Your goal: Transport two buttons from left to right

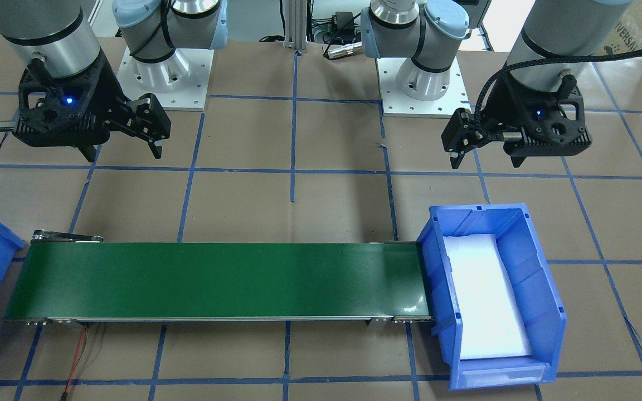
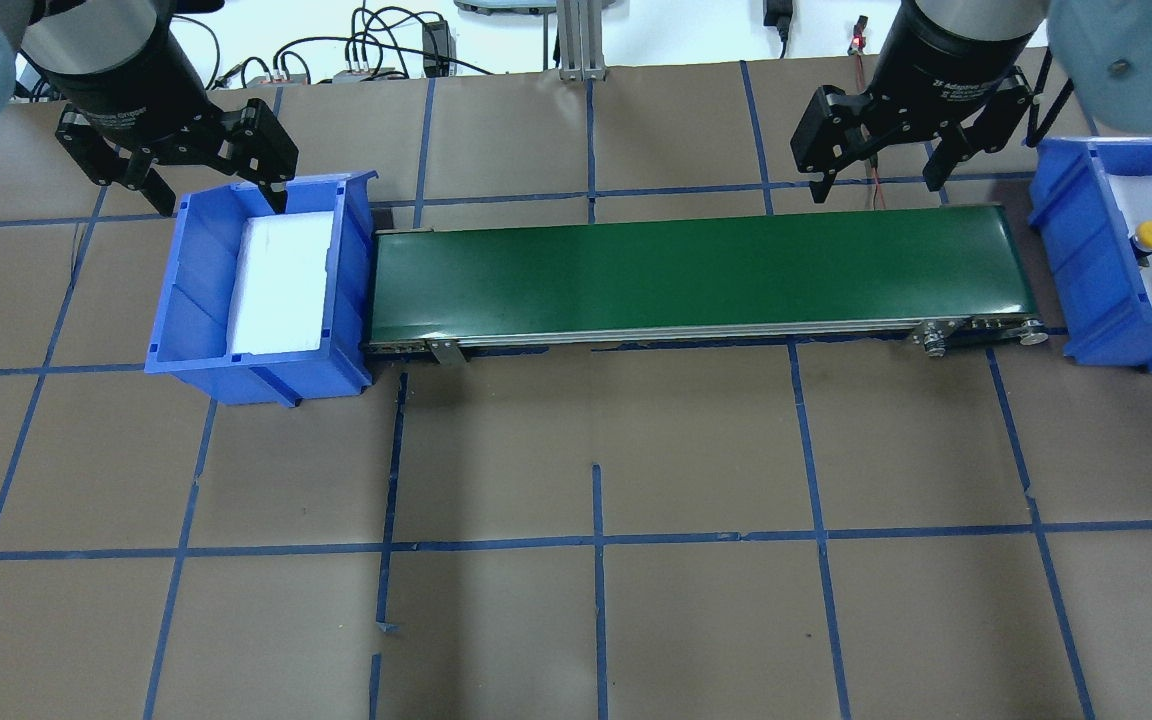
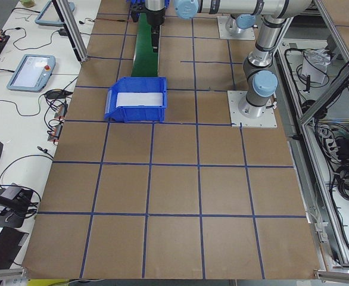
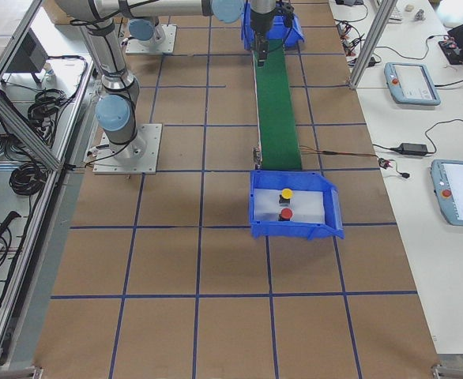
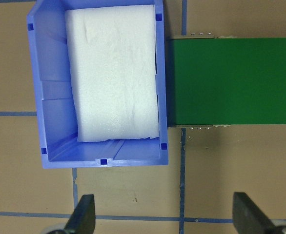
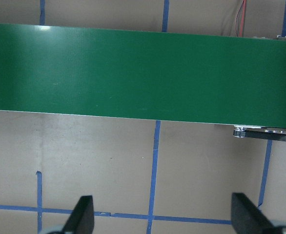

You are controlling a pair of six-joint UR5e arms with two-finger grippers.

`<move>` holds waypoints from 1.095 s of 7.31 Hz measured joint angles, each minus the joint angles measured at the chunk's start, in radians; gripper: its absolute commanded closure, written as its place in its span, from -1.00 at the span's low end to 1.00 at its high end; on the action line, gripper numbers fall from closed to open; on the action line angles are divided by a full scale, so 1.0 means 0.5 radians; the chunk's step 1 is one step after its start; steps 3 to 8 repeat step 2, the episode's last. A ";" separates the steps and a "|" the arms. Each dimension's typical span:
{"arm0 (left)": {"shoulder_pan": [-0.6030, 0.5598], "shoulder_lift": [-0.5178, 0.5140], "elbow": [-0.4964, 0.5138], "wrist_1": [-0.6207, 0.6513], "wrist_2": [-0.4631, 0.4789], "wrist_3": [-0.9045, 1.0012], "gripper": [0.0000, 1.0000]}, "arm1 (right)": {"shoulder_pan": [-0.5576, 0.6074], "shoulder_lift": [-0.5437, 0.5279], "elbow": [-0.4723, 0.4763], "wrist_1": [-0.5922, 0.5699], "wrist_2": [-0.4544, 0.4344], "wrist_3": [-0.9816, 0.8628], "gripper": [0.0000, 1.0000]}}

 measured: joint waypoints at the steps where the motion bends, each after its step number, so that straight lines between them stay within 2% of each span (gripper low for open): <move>1: -0.007 -0.014 0.002 0.008 -0.009 -0.023 -1.00 | 0.001 0.001 0.002 0.001 0.005 -0.001 -1.00; 8: -0.009 -0.035 0.004 0.019 -0.030 -0.047 -1.00 | 0.000 0.003 0.003 0.003 0.009 -0.003 -1.00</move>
